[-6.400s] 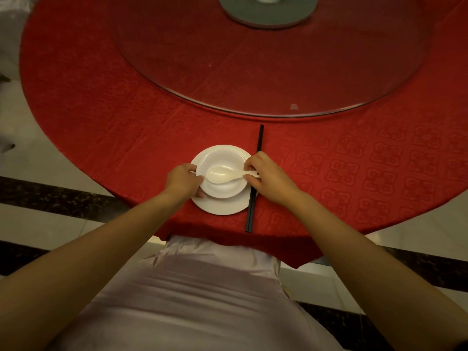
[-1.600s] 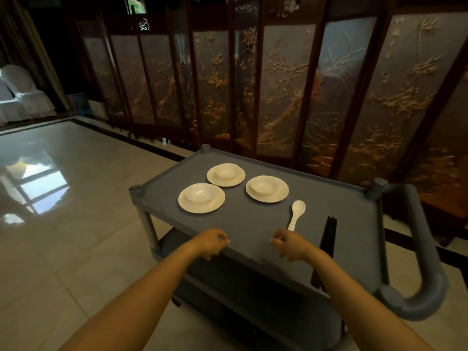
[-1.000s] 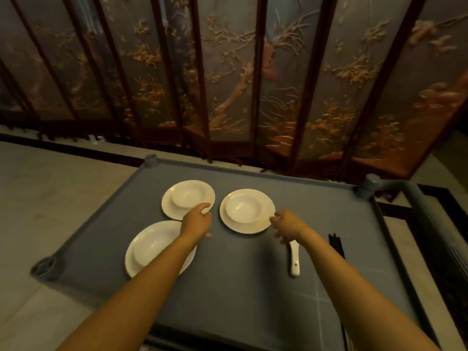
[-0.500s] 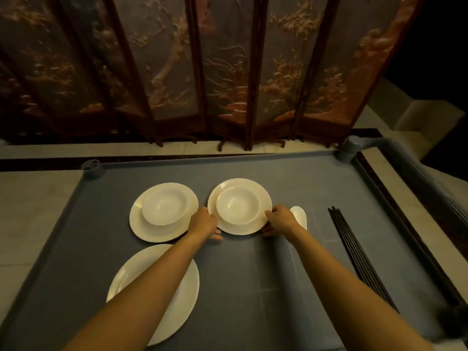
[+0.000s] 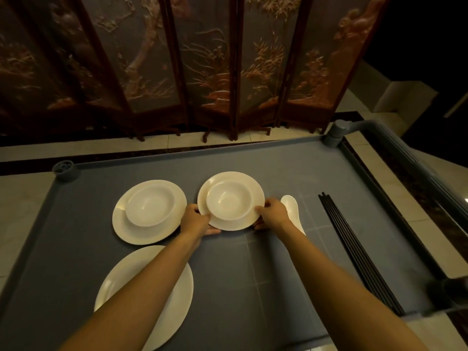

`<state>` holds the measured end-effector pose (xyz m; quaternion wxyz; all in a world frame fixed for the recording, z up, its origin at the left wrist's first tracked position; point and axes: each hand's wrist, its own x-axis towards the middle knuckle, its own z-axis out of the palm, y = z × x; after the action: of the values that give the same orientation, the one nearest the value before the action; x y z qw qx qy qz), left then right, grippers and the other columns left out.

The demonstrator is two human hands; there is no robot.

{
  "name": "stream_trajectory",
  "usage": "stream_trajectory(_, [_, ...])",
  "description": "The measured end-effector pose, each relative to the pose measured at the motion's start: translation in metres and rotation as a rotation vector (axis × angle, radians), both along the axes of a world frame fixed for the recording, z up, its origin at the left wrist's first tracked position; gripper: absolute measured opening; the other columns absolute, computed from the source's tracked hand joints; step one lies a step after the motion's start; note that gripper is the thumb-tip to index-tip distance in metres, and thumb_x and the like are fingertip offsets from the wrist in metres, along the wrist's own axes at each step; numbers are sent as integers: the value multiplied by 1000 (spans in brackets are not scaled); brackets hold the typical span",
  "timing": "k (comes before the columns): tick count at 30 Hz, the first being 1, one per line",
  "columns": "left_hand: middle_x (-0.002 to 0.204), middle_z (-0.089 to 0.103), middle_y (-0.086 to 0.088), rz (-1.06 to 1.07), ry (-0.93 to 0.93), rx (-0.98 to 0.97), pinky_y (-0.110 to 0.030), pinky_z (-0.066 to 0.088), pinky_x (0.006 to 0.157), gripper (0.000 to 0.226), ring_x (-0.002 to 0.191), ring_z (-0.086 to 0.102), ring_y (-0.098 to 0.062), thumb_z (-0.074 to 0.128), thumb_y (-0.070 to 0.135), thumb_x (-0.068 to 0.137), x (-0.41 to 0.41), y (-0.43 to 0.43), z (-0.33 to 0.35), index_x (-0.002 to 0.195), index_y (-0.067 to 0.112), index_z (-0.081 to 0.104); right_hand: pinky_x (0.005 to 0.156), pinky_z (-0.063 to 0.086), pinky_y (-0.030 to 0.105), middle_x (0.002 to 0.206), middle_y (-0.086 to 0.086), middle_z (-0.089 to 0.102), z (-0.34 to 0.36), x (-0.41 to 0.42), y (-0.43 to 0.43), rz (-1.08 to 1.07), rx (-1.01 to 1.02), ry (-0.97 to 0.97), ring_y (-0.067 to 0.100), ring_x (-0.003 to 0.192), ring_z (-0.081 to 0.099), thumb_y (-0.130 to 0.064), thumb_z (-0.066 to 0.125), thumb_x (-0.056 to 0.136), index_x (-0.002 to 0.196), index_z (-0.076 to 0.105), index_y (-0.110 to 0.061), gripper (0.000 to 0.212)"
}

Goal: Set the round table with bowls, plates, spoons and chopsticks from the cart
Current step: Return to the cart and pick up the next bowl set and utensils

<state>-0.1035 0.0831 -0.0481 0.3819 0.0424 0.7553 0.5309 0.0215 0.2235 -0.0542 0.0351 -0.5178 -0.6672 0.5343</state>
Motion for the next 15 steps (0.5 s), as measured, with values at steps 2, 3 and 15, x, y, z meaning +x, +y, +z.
stream_trajectory(2, [121, 55, -17, -5, 0, 7, -32, 57, 48, 26, 99, 64, -38, 60, 5, 87, 2, 1, 1, 109, 11, 47, 51, 57, 23, 79, 1, 60, 0, 5, -1, -20, -24, 47, 17, 56, 64, -18, 49, 95, 106, 48, -16, 11])
stream_trajectory(3, [120, 55, -17, -8, 6, 9, -31, 56, 49, 25, 99, 64, -37, 60, 5, 87, 3, 2, 3, 107, 12, 47, 50, 57, 22, 82, 0, 59, 1, 8, -2, -33, -45, 77, 17, 58, 64, -18, 49, 95, 107, 48, -16, 12])
stream_trajectory(15, [115, 62, -6, -50, -166, 389, -29, 59, 63, 31, 101, 63, -20, 58, 13, 88, 12, 1, 35, 118, 17, 50, 41, 52, 20, 72, 10, 60, 53, 33, 4, -117, -67, 363, 19, 53, 62, 2, 47, 90, 78, 49, -12, 18])
